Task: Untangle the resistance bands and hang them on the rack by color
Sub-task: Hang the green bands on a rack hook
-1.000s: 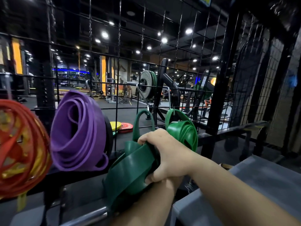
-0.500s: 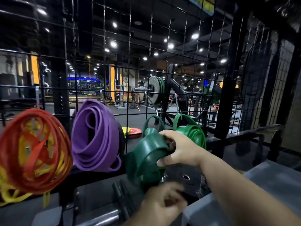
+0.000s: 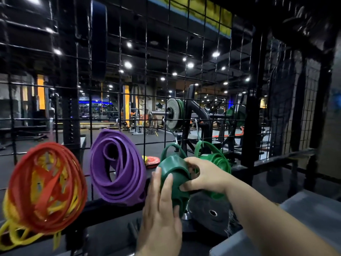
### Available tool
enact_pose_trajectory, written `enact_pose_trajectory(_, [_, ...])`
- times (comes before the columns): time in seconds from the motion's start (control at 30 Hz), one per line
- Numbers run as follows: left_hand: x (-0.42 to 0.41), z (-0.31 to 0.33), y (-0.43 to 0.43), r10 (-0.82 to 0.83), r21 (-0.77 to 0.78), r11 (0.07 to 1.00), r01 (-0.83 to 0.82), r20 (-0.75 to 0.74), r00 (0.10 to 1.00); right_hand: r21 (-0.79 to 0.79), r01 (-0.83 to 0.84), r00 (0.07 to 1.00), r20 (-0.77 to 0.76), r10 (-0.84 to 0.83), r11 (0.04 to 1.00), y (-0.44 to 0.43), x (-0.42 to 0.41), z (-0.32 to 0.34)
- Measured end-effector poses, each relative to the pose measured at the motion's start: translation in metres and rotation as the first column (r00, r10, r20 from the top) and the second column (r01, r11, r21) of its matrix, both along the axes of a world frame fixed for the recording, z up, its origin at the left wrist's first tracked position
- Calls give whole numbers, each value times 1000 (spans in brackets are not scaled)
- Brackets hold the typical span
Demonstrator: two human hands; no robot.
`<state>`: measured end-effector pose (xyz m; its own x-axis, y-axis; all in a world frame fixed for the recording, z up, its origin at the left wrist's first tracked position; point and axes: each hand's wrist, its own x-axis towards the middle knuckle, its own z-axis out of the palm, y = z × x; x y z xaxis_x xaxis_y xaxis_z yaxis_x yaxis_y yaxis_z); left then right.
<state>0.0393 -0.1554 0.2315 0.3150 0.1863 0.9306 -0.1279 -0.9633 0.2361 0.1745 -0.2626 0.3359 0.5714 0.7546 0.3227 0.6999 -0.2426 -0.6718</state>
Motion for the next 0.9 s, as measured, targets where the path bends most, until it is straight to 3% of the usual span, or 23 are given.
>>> enact_pose_trajectory(0.1, [6,-2,-7,5,-17,1000,-5,9,1000,-11,11,1000,4,-11,1000,-1,2,0])
enact_pose_trajectory(0.23, [16,-12,-4,-48,-226,972,68,92,995,-21,25,1000,10,-25,999,-1,2,1])
enact_pose_trajectory(0.43, [20,-5,-5,-60,-259,961,95,138,989,-15,-2,1000,5,2,1000,-3,2,2])
enact_pose_trajectory(0.6, [27,9,-3,1,-264,964,32,124,992,133,-49,991,-116,65,990,-5,8,1])
enact_pose_trajectory(0.73, [31,14,-5,43,-269,963,-12,109,993,158,173,974,118,-193,972,2,9,6])
enact_pose_trajectory(0.9, [36,23,-7,83,-297,953,-63,56,995,129,197,928,296,-227,972,18,6,22])
